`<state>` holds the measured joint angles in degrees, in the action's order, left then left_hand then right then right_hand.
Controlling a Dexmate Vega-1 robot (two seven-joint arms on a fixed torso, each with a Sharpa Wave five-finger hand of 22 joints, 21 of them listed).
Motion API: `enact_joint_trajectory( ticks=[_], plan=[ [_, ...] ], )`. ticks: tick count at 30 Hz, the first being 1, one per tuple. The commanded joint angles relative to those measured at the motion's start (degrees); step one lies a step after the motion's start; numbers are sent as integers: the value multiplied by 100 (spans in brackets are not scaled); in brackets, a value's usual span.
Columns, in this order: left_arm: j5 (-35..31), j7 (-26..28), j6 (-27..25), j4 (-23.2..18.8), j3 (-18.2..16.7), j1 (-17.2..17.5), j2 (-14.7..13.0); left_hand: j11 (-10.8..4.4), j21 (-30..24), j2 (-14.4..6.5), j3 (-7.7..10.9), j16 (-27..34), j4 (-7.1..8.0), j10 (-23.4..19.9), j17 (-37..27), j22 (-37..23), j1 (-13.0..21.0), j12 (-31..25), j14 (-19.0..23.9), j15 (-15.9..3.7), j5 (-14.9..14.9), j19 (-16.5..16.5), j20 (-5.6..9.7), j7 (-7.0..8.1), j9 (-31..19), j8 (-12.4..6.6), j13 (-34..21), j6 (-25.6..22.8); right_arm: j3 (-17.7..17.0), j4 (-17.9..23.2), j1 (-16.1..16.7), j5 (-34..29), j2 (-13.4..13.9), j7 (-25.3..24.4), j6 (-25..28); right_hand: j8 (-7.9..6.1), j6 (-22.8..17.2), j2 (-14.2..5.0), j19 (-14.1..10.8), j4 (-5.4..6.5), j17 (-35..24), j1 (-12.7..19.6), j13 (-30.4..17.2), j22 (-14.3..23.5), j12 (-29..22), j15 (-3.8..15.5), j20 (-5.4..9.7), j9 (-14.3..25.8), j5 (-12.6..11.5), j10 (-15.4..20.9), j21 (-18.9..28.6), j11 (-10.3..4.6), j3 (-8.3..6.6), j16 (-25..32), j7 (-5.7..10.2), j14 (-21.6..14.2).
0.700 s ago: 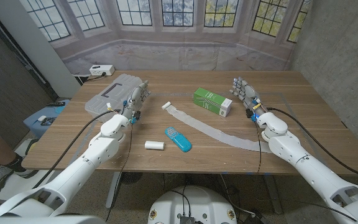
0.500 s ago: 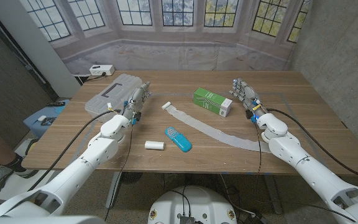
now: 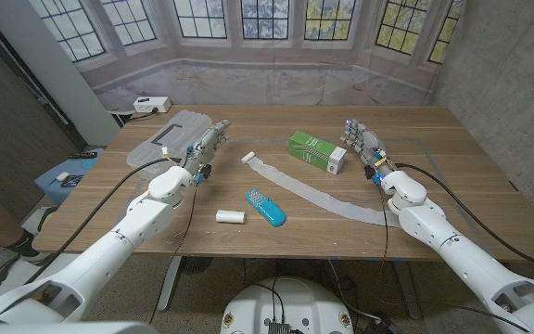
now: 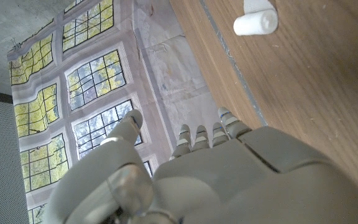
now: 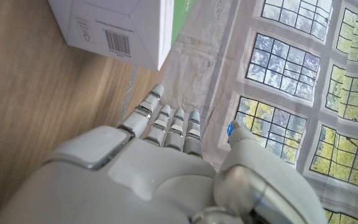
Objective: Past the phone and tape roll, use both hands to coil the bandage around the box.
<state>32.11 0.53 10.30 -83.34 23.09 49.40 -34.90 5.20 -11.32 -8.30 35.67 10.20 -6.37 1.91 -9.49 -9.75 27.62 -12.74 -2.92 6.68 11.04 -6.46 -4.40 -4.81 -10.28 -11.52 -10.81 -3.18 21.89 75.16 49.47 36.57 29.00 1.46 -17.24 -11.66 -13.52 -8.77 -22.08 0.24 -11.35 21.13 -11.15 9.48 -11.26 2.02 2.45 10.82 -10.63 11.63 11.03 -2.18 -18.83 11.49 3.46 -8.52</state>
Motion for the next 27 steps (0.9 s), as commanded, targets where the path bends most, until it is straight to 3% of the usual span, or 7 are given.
enact_joint_trajectory(
  ticks=[1, 6, 8, 15, 27],
  plan=[
    [-363, -42, -283, -234, 158, -252, -244, -34, -54, -16, 32, 54, -143, -101, -25, -16, 177, -52, 87, -13, 45, -118, 28, 20, -12, -26, -31, -122, 19, -99, -16, -19, -85, -11, -101, -6, -18, 1, -49, -11, -9, 60, -3, 21, -20, 264, 281, 6, -17, 27, 21, 38, -29, 33, -11, -56],
    [-525, -156, -387, -265, 256, -412, -325, -93, -59, 10, 55, 58, -295, -264, -25, -16, 345, -92, 180, -52, 85, -205, 49, 54, -12, -31, -34, -204, 39, -179, -59, -57, -144, -4, -194, 0, -14, 2, -53, -29, -11, 67, -4, 21, -17, 259, 276, 6, -13, 25, 19, 48, -35, 34, -16, -54],
    [-587, -224, -406, -241, 298, -492, -344, -148, -67, 39, 50, 70, -362, -431, -26, -19, 483, -133, 293, -58, 113, -294, 46, 81, -18, -101, -41, -476, 46, -207, -73, -73, -163, 1, -231, 2, -11, -1, -52, -30, -14, 64, -4, 21, -17, 260, 279, 7, -10, 25, 18, 48, -35, 35, -13, -50],
    [-942, -374, -476, -193, 489, -767, -422, -249, -75, 116, -4, 79, -385, -704, -28, -22, 658, -199, 488, -119, 125, -432, 43, 99, -32, -206, -58, -948, 87, -281, -135, -115, -215, 21, -272, 7, -13, -2, -75, -53, -20, 69, -5, 22, -17, 240, 255, 8, -3, 33, 22, 72, -41, 43, -33, -60],
    [-1376, -755, -457, 39, 767, -1225, -440, -330, -68, 168, -7, 71, -427, -815, -28, -21, 839, -215, 566, -199, 120, -494, 43, 171, -36, -176, -69, -1003, 105, -242, -173, -224, -183, -52, -275, 21, -8, -3, -70, -81, -36, 44, -6, 23, -9, 257, 271, 10, 12, 22, 11, 48, -48, 48, -19, -46]
  ],
)
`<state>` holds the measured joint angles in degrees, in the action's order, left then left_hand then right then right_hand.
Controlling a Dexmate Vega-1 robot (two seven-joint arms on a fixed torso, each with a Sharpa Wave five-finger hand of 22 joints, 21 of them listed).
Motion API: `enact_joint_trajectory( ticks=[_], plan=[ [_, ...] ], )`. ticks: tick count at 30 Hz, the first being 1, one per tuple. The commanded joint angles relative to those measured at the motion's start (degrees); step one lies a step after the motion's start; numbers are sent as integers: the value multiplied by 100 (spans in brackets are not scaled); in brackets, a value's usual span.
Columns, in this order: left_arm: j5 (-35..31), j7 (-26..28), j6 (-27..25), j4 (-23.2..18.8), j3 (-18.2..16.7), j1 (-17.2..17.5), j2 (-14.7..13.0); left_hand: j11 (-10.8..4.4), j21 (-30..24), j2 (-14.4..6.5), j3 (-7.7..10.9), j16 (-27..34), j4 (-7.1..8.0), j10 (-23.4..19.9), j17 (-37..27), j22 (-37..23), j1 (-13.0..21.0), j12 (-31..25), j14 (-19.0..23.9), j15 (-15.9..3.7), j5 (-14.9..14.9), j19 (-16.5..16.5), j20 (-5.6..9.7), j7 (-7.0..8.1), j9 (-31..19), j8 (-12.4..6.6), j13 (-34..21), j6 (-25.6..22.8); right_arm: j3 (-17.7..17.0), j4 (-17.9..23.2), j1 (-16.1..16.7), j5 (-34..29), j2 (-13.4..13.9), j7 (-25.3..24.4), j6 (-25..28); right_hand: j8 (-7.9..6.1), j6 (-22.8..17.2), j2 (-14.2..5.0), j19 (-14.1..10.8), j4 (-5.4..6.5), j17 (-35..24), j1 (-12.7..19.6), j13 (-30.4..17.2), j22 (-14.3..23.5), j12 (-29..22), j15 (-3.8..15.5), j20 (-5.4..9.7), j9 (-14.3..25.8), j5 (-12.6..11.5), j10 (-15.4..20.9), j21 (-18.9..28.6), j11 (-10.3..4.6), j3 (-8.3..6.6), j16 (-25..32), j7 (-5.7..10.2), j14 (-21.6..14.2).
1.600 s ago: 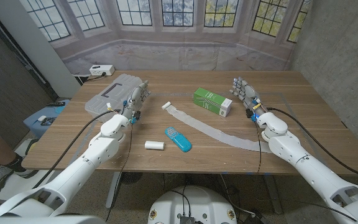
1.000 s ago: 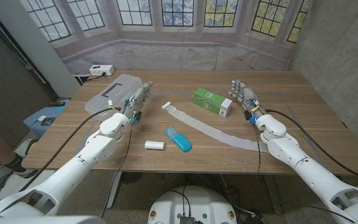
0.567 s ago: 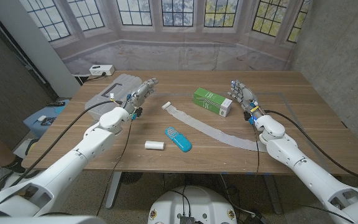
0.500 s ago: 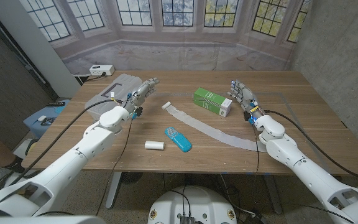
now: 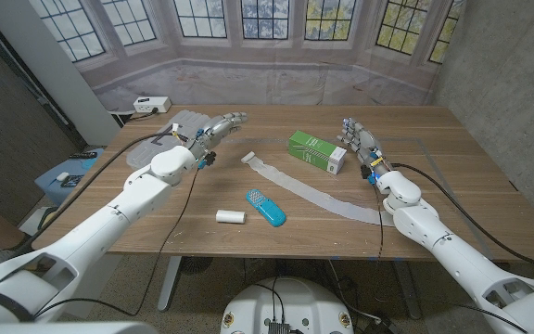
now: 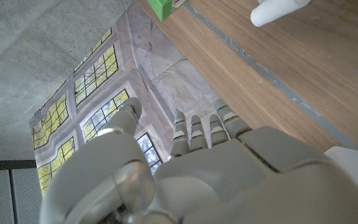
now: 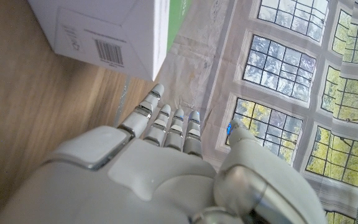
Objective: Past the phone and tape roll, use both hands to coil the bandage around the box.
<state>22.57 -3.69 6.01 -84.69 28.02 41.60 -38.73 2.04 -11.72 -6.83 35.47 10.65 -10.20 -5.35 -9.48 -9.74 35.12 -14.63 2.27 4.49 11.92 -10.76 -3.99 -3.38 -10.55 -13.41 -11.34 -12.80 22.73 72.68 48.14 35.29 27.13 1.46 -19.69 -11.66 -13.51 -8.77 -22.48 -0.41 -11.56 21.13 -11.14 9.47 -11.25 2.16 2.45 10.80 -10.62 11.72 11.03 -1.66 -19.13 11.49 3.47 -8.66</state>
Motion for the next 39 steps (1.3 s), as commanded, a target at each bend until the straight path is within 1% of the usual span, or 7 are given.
enact_joint_trajectory(
  ticks=[1, 16, 20, 22, 27, 31, 39],
  plan=[
    [-465, -355, -23, 181, 298, -476, -58, -27, -28, 26, 15, 26, -48, -91, -29, -21, 107, -24, 51, 23, 31, -70, -2, 25, -9, 16, -16, -43, 20, 3, -40, -100, 6, -54, -36, 21, -8, -2, -29, -20, -15, 47, -7, 24, -10, 242, 270, 12, 12, 17, 11, 2, -19, 48, -20, -34],
    [-994, -740, -284, -4, 611, -866, -175, -171, 30, 176, 61, 18, -103, -148, -32, -14, 518, -3, 147, -65, 16, -34, -39, 120, -12, 21, -28, -159, -72, 49, 20, -86, 116, -42, -112, 22, -16, -5, -34, -43, -20, 45, -7, 24, -12, 247, 270, 13, 15, 26, 9, 8, -24, 53, -22, -34],
    [-1163, -846, -300, 3, 706, -1007, -170, -259, 63, 253, 83, 10, -102, -166, -38, -15, 726, 9, 164, -61, 12, 31, -55, 203, -13, 88, -33, -30, -103, 10, 19, -78, 110, -29, -194, 21, -20, -3, -34, -47, -21, 43, -8, 24, -12, 247, 271, 13, 16, 28, 8, -6, -25, 54, -10, -37],
    [-1293, -986, -279, 63, 800, -1156, -157, -349, 78, 295, 101, 2, -97, -164, -41, -17, 882, 25, 161, -61, 15, 76, -63, 249, -14, 120, -37, 31, -123, -8, 14, -76, 110, -36, -226, 21, -23, -3, -36, -48, -22, 40, -8, 24, -12, 244, 270, 13, 17, 28, 9, -16, -25, 54, -11, -34],
    [-1494, -1151, -205, 206, 925, -1382, -88, -382, 92, 332, 125, -9, -90, -163, -44, -19, 1069, 43, 141, -37, 24, 134, -67, 317, -15, 160, -41, 122, -147, -8, 15, -79, 135, -29, -256, 22, -23, -3, -38, -52, -23, 35, -8, 24, -10, 248, 267, 14, 18, 25, 8, -30, -27, 53, -13, -32],
    [-1701, -1281, -148, 293, 1046, -1554, -49, -417, 86, 353, 160, -8, -85, -219, -47, -20, 1303, 41, 140, -57, 55, 153, -85, 450, -14, 212, -47, 267, -172, -19, 31, -71, 131, -49, -293, 23, -23, -3, -41, -56, -24, 32, -8, 24, -10, 247, 266, 14, 18, 25, 8, -28, -29, 54, -14, -32],
    [-2011, -1534, 41, 573, 1257, -1848, 77, -480, 86, 399, 177, -7, -90, -251, -47, -19, 1490, 44, 143, -116, 71, 174, -89, 471, -13, 222, -51, 324, -204, -122, 15, -57, 82, -71, -378, 24, -25, -4, -48, -63, -27, 22, -8, 25, -15, 249, 258, 15, 19, 43, 9, -82, -33, 55, 7, -31]
  ],
)
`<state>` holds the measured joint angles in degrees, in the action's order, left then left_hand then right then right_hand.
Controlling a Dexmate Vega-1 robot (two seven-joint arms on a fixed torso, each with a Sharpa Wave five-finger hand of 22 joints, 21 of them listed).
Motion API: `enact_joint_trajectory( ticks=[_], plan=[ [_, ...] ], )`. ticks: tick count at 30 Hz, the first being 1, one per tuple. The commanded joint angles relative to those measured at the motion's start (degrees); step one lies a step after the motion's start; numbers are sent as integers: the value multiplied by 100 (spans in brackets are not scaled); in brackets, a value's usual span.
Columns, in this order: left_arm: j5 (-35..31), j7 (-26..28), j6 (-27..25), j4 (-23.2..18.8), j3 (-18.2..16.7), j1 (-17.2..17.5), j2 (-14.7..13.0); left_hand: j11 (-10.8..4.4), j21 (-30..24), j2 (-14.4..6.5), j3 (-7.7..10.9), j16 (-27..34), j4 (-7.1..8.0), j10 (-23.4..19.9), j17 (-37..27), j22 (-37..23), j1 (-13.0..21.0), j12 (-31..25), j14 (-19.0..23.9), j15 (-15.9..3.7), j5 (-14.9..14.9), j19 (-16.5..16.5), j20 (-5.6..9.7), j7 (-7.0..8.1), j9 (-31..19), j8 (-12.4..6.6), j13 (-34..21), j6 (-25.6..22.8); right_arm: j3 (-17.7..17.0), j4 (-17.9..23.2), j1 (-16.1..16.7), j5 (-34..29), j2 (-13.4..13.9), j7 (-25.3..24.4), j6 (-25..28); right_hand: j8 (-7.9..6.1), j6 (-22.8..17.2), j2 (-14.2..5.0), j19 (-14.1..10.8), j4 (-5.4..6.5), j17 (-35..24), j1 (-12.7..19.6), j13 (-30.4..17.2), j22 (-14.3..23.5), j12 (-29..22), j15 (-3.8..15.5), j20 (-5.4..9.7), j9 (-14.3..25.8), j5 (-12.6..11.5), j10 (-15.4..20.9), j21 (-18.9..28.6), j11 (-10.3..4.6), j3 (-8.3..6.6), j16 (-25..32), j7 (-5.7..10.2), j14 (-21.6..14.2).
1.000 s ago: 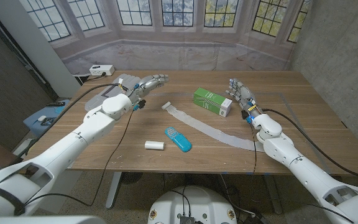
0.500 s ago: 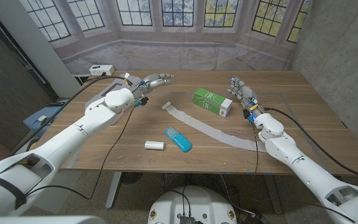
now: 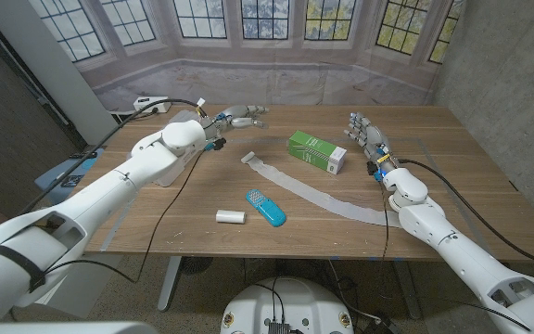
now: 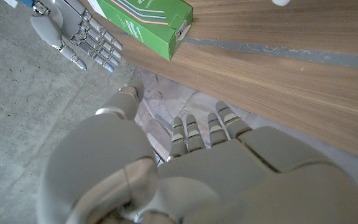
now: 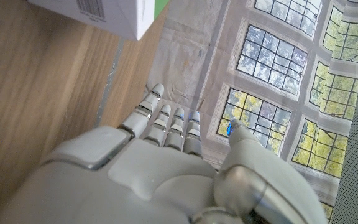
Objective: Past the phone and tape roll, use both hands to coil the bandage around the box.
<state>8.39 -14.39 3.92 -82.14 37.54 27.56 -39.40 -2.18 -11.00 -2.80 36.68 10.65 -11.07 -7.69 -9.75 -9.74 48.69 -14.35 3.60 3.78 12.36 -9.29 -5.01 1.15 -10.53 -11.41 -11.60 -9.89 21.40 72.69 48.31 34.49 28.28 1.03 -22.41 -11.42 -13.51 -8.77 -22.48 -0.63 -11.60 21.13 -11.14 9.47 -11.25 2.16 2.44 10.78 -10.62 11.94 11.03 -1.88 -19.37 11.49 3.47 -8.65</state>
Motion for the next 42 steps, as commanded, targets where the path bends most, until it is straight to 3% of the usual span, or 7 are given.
enact_joint_trajectory(
  ticks=[1, 17, 31, 39, 42],
  plan=[
    [-625, -504, 275, 359, 336, -482, 166, -69, 14, 2, 59, -6, -4, -21, -20, -20, 153, 17, 13, -49, 28, 27, 15, 21, -14, 19, -25, 31, -72, -132, -8, 19, -31, -28, -106, 2, -22, -4, -48, -44, -22, 25, -9, 25, -13, 250, 255, 17, 18, 18, 8, -55, -12, 54, 7, -31],
    [-1244, -906, 793, 1141, 801, -1134, 579, -128, 9, 100, 82, -16, 1, -29, -20, -20, 567, 48, -1, -42, 54, 47, 16, -188, -10, 57, -34, 238, -110, -192, -4, 40, -9, -18, -136, 3, -30, -2, -54, -53, -26, 3, -9, 26, -6, 254, 253, 18, 20, 6, 7, -23, -17, 55, -3, -30],
    [-1665, -1311, 1214, 1643, 1135, -1701, 875, -95, 22, 194, 66, -57, 17, 149, -23, -20, 904, 134, -181, -7, 60, 135, 10, -196, -7, 79, -43, 456, -173, -41, 126, 65, 80, -59, -133, 8, -24, 1, -57, -69, -27, -11, -10, 26, -2, 247, 259, 19, 21, -4, 6, -1, -24, 56, -17, -32],
    [-1854, -1621, 1145, 1769, 1305, -1986, 981, -80, 57, 254, 28, -83, 37, 251, -23, -21, 1044, 175, -347, 107, 49, 285, -33, -206, -6, 68, -48, 517, -209, 33, 204, 87, 116, -94, -122, 9, -23, 2, -59, -79, -26, -16, -10, 26, -6, 249, 256, 19, 20, 7, 5, 22, -30, 55, -24, -34],
    [-1980, -1793, 1030, 1801, 1406, -2149, 1035, -42, 69, 271, 8, -79, 49, 308, -24, -24, 1105, 194, -405, 151, 43, 368, -116, -228, -5, 65, -50, 546, -214, 58, 222, 85, 133, -100, -109, 8, -26, 3, -63, -77, -28, -26, -10, 26, -5, 246, 251, 19, 22, 5, 6, 26, -28, 55, -29, -32]
  ],
)
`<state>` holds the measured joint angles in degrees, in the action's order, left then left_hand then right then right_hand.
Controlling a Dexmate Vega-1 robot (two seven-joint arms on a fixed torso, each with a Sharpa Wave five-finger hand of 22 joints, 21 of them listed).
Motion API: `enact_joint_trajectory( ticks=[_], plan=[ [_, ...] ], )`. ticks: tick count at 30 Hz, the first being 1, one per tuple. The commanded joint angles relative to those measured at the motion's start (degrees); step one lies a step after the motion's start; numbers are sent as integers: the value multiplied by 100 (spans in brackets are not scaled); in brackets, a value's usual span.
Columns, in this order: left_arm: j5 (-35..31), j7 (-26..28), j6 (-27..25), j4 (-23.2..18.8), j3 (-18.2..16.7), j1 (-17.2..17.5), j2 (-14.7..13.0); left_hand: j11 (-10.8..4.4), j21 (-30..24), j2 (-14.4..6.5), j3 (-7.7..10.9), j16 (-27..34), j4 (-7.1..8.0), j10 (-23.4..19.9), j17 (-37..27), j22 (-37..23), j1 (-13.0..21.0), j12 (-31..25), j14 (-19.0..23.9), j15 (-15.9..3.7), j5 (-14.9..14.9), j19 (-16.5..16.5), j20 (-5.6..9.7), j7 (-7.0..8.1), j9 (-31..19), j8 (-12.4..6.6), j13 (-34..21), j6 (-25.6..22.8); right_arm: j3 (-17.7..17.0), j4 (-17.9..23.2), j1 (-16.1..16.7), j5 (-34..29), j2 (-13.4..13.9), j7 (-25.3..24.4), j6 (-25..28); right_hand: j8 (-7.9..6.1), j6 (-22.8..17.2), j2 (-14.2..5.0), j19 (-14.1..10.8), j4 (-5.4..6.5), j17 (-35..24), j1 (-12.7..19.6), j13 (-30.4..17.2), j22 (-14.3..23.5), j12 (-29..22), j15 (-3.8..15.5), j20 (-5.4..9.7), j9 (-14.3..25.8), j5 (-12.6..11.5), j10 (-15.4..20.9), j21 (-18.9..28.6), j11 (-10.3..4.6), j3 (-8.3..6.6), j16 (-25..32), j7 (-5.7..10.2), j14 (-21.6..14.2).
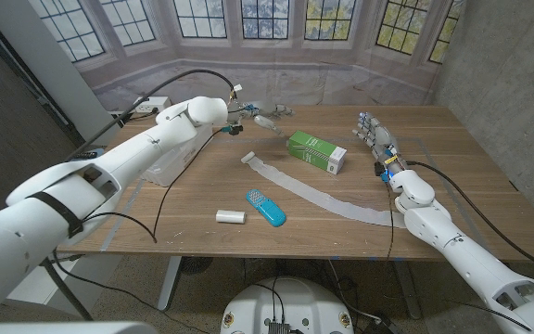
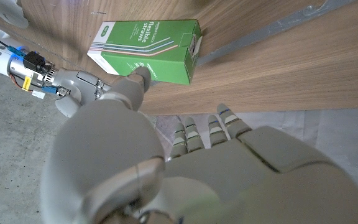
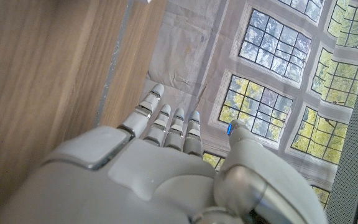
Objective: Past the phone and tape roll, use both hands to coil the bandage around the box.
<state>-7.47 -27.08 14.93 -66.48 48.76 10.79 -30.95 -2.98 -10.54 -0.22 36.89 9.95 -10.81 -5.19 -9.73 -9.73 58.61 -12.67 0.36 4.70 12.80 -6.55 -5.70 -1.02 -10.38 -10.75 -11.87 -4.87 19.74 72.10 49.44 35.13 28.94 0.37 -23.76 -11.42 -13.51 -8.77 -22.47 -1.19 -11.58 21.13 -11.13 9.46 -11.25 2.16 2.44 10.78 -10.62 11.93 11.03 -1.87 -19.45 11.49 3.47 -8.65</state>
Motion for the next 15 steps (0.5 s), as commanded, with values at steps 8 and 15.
enact_joint_trajectory(
  ticks=[8, 15],
  plan=[
    [-562, -760, -16, 496, 471, -790, 365, 85, 14, 28, -39, 9, 39, 95, -27, -27, 179, 34, -101, 76, -5, 138, -44, -70, -21, -12, -27, 55, -58, 190, 142, 39, 100, -44, 80, 12, -20, 3, -67, -30, -29, -28, -11, 27, -3, 244, 245, 20, 21, 0, 6, 25, -25, 54, -34, -28],
    [-617, -876, 70, 675, 574, -946, 483, 119, 5, 37, -60, 18, 48, 116, -28, -27, 217, 36, -112, 82, -7, 153, -28, -118, -21, -17, -30, 62, -67, 258, 179, 42, 127, -82, 133, 12, -20, 2, -73, -36, -29, -34, -11, 27, -8, 244, 243, 20, 21, 12, 7, 26, -29, 55, -35, -29]
  ],
)
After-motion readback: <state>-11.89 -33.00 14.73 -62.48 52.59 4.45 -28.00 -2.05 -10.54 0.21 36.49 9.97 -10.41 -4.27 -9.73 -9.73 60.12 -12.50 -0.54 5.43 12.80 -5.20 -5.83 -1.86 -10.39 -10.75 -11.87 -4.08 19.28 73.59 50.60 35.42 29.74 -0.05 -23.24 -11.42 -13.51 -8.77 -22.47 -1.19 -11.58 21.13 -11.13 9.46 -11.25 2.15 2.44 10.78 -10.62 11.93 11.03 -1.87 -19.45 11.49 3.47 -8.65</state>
